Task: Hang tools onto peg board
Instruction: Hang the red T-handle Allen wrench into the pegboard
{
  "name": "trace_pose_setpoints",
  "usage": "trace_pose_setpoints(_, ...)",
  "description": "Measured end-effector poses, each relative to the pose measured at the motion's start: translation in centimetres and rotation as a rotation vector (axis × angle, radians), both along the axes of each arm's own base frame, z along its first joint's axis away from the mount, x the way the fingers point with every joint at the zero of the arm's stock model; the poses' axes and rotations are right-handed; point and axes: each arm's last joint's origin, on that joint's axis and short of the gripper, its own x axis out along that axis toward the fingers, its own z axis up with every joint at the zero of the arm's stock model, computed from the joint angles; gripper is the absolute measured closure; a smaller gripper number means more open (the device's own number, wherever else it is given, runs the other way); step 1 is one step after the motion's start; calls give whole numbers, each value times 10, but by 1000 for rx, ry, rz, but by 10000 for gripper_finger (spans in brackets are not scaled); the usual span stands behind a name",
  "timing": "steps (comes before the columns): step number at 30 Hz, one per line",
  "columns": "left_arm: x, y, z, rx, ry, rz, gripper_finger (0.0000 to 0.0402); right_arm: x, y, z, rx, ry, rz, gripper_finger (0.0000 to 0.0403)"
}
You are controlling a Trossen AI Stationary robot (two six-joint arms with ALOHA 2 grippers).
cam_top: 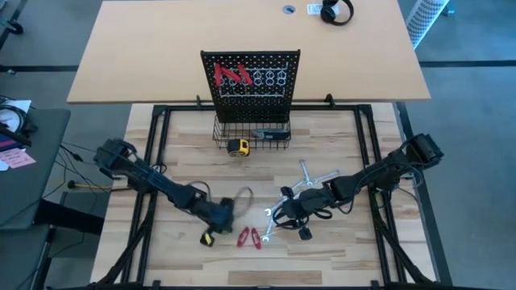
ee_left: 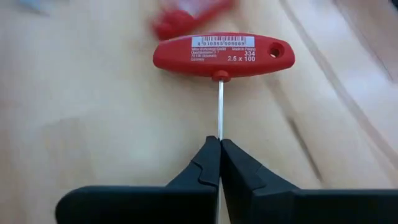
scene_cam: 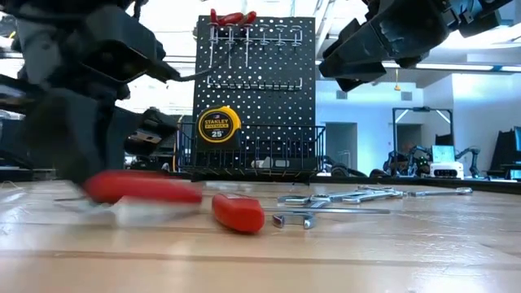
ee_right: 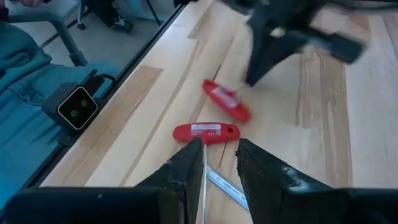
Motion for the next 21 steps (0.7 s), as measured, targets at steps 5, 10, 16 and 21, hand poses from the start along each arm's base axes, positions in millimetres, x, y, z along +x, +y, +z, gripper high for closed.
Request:
trace_pose_setpoints(5, -35, 19, 8, -169, -225, 101, 401, 3, 1, 0, -15, -46, 16, 290)
trace_pose_setpoints(10, -51, 28, 18, -237, -385, 143, 401, 21, 1, -7, -85, -238, 52, 288)
trace_pose_setpoints(16, -50, 27, 27, -228, -464, 110, 401, 58, -5, 1, -170, -381, 44, 232)
trace_pose_setpoints(21, -50, 27, 27, -223, -467, 103, 401, 80, -4, 14, -275, -374, 106, 151)
